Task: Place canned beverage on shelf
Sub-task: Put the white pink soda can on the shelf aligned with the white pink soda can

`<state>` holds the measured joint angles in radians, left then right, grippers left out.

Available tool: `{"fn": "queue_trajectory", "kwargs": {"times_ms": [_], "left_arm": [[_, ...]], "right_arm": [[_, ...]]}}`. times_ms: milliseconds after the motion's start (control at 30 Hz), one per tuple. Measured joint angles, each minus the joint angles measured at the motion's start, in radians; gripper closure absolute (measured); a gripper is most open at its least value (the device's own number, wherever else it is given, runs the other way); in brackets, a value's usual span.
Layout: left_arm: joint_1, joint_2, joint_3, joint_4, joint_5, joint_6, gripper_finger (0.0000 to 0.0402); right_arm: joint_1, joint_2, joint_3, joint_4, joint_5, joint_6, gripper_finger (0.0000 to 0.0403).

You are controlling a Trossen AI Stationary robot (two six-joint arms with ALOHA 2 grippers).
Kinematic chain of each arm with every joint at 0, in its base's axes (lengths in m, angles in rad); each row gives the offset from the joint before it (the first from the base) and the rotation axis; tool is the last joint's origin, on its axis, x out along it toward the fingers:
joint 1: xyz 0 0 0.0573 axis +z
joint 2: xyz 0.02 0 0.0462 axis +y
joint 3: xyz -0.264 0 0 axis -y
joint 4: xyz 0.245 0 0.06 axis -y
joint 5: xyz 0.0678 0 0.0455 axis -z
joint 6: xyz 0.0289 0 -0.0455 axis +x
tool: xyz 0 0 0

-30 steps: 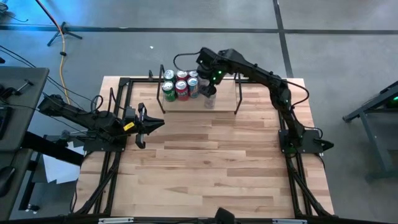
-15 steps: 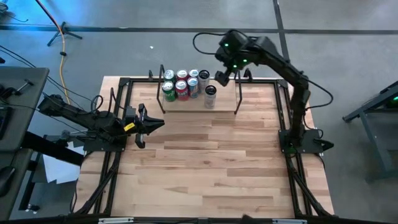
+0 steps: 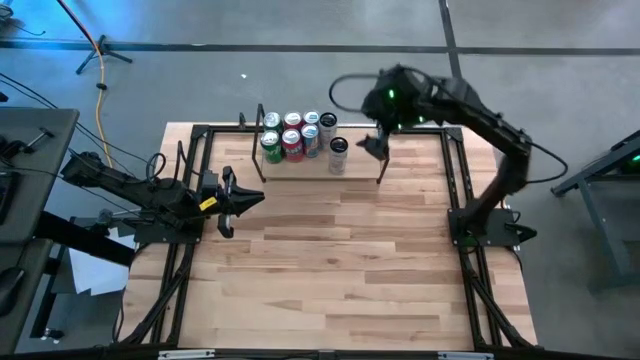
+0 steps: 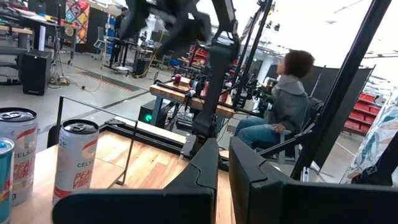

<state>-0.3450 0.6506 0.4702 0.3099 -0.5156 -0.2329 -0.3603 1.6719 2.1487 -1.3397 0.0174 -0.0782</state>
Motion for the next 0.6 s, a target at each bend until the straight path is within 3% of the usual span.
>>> {"fn": "queue_trajectory", "kwargs": {"times_ms": [300, 467, 600], "left_arm": [[0.000, 0.000, 0.000, 0.001, -0.003, 0.000, 0.0401], [0.000, 0.000, 0.000, 0.001, -0.004, 0.000, 0.0401], [0.000, 0.000, 0.000, 0.001, -0.009, 0.000, 0.0401]], "right_arm": [[0.062, -0.379, -0.773, 0.530, 0.000, 0.164, 0.0016], [0.081, -0.495, -0.959, 0.677, -0.003, 0.416, 0.0016], [0.097, -0.525, -1.029, 0.716, -0.010, 0.514, 0.0016]]}}
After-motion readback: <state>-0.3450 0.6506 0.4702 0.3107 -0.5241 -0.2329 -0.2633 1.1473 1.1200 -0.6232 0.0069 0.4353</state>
